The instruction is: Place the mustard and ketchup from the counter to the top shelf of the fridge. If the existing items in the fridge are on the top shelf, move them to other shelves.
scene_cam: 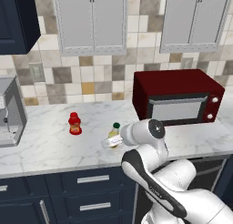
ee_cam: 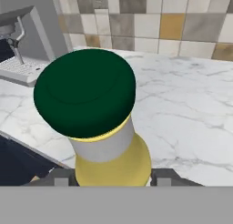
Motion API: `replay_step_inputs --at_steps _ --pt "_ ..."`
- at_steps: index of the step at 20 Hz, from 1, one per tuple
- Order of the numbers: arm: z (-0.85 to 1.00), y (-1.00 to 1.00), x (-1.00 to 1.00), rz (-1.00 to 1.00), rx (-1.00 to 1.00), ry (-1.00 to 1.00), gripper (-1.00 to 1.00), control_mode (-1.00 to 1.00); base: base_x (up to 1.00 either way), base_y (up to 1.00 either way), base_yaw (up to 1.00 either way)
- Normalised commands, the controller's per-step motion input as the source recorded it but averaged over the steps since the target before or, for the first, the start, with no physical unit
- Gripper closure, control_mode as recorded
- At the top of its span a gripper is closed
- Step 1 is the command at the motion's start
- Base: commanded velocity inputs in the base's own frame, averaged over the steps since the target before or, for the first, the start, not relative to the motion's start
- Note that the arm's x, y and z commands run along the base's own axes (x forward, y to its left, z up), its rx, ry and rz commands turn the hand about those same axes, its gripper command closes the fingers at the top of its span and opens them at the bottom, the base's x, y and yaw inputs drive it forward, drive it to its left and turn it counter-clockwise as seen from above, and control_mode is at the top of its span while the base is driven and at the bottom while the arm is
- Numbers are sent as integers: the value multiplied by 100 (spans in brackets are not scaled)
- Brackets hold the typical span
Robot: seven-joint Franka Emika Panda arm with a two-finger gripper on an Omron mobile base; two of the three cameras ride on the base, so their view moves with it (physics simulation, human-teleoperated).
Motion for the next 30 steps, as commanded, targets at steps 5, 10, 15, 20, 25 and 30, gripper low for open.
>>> replay_step_inputs --at_steps 5,10,15,20,25,30 --pt "100 -33 -93 -3 -2 -1 100 -100 0 0 0" --pt "100 -74 -91 -11 -9 5 100 -100 0 0 0" --pt "63 -78 -74 -11 -9 4 100 -100 0 0 0" --pt "0 -20 -56 -1 3 -4 100 -100 0 0 0" --pt "0 -26 -83 2 13 -2 100 -100 0 0 0" --pt "0 -16 -48 18 7 0 100 100 -37 -12 22"
